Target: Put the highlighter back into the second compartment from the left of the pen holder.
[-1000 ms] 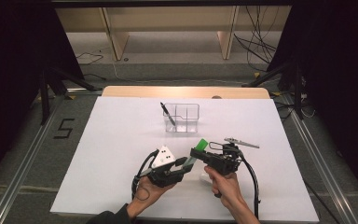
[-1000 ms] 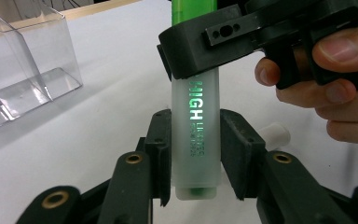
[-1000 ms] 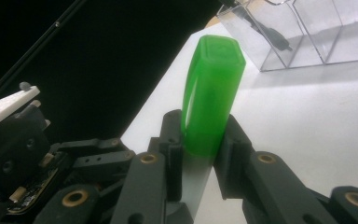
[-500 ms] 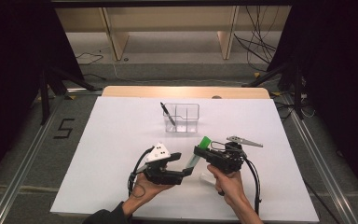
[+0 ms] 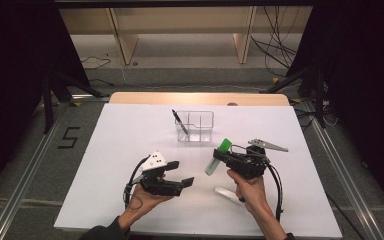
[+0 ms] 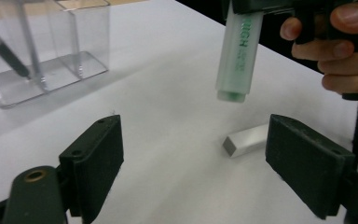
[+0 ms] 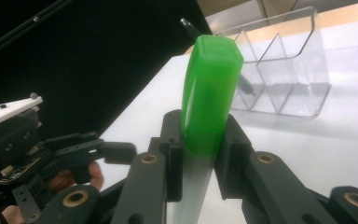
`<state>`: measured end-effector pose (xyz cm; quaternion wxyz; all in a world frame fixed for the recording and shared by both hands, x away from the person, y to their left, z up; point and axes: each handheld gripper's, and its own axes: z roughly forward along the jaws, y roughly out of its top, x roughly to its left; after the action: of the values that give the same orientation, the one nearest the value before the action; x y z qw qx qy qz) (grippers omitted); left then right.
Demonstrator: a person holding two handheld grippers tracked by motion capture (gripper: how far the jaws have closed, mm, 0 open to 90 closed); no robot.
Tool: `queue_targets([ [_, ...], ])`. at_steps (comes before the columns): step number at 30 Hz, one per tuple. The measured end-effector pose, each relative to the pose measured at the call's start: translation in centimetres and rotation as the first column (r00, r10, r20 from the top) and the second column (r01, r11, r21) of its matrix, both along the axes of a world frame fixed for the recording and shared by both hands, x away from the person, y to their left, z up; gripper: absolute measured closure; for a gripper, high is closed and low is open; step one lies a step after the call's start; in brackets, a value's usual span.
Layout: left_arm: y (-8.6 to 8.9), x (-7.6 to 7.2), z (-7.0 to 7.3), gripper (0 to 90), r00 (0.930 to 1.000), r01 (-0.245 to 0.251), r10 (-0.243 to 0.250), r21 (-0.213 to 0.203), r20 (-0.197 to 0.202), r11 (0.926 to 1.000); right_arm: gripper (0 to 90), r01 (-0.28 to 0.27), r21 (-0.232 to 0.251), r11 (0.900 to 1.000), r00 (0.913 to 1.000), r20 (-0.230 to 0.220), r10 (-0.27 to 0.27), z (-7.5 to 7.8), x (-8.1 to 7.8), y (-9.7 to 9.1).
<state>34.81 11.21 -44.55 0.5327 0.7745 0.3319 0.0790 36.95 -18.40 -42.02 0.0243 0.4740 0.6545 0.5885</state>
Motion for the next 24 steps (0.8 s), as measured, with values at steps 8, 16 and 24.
queue_targets([
  [8,1.5,0.0,-0.3,18.2,0.9994,-0.035,0.035,0.004,-0.008,0.9994,76.0,0.023,-0.022,0.9995,0.9995,0.020,-0.022,0.7,0.9,-0.2],
  [16,2.9,0.2,-0.4,17.7,0.9984,-0.056,0.056,-0.012,-0.009,0.9984,76.0,0.034,-0.044,0.9984,0.9987,0.039,-0.032,1.7,1.9,-0.2],
  [24,4.0,0.1,-0.9,17.8,0.9967,-0.077,0.077,-0.004,-0.025,0.9970,76.0,0.045,-0.071,0.9964,0.9980,0.048,-0.042,2.6,3.7,0.4],
])
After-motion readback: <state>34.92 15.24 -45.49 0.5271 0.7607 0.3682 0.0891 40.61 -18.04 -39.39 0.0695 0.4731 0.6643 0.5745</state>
